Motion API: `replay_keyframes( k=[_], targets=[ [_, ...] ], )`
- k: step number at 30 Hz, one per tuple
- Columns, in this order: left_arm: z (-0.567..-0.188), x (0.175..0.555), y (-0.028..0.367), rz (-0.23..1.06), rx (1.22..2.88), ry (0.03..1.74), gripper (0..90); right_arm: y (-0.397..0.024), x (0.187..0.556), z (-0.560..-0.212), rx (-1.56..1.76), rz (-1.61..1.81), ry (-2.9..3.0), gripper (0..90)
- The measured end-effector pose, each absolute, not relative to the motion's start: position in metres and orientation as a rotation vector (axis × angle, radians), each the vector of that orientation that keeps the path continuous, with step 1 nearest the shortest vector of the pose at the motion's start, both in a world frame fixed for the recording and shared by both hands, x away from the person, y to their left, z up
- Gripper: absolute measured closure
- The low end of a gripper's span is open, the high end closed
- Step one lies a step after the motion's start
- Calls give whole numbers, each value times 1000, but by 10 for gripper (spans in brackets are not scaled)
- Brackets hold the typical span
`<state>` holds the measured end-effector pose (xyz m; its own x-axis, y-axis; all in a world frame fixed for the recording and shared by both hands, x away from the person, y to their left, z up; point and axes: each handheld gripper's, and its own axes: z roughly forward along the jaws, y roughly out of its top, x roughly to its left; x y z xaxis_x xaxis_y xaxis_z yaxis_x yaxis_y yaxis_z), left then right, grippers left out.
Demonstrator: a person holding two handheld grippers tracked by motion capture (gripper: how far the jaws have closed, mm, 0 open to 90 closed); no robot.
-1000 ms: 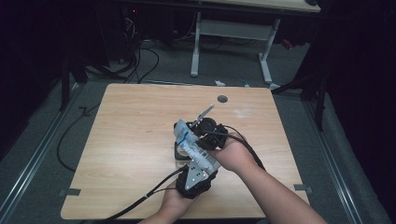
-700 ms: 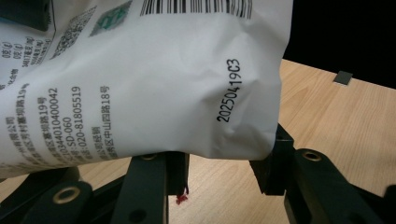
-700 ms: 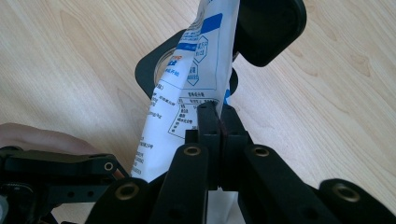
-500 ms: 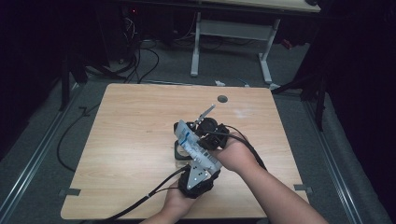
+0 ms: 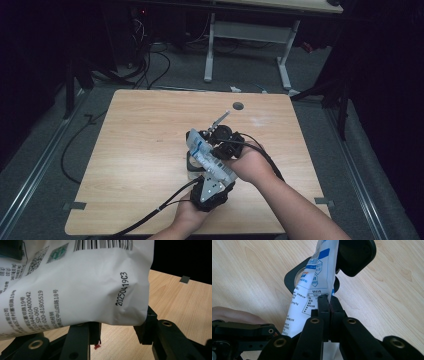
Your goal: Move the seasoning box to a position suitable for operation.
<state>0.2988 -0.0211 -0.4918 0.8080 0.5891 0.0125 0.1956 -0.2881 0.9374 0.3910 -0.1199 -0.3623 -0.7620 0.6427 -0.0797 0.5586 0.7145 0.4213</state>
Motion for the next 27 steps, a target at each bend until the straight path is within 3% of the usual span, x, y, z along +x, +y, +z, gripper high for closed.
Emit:
replay_keyframes(
  k=[27],
  targets=[
    [-489,300,-17,433,1876,577,625,-117,397,-359,973,534,2722,900]
  ],
)
